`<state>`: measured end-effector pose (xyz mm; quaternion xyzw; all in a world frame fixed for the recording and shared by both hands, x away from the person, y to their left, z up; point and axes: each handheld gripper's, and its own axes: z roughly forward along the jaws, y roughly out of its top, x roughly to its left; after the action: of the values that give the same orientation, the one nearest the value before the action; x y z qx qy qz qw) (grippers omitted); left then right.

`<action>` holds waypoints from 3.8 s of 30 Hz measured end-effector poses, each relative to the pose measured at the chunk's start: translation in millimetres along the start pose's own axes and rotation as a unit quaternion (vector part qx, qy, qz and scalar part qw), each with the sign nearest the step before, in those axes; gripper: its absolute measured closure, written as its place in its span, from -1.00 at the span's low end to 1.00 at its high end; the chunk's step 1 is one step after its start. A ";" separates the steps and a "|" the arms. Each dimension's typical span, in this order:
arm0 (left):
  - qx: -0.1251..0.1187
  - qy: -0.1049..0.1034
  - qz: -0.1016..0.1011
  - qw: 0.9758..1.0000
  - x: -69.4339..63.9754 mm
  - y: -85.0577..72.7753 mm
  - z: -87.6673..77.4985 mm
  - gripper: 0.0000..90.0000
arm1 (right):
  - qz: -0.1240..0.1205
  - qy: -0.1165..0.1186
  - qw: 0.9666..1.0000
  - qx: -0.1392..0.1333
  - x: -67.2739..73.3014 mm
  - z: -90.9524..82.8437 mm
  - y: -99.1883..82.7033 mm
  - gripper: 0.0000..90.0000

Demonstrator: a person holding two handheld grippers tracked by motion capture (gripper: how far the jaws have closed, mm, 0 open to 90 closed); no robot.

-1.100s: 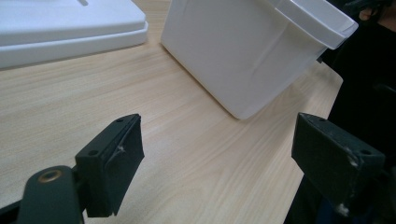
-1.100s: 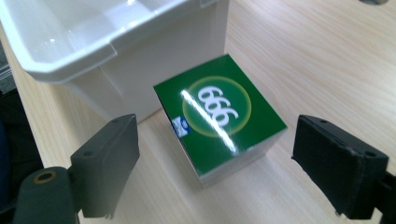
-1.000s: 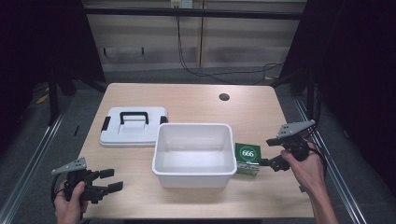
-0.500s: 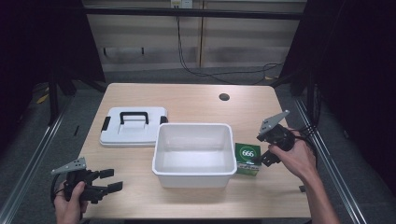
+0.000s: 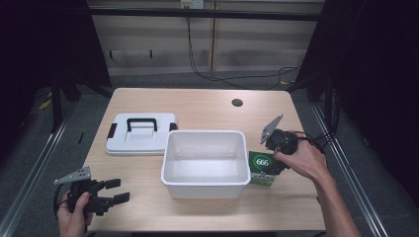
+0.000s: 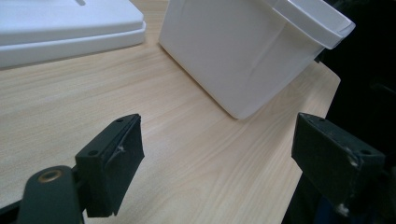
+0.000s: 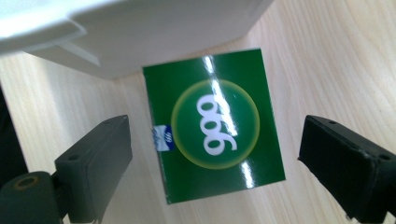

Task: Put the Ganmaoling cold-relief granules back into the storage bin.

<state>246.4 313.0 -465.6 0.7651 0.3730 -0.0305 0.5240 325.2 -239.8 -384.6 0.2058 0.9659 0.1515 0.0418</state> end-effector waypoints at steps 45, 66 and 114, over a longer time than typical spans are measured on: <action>0.011 -0.008 -0.003 1.000 1.1 -0.9 3.8 -0.63 | -0.081 0.030 0.988 0.126 -3.4 44.7 21.8 -0.65; 0.011 -0.007 -0.003 1.000 1.2 -0.7 3.9 -0.63 | -0.060 0.043 0.992 0.105 -7.9 22.8 10.5 -0.64; 0.011 -0.008 -0.006 1.000 0.9 -1.0 4.3 -0.63 | -0.081 0.034 0.991 0.104 4.5 -50.4 9.5 -0.64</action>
<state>247.9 310.2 -468.7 0.7684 0.3727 -0.0437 0.5183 317.5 -243.6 -333.8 0.1252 0.9907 0.0530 -0.0002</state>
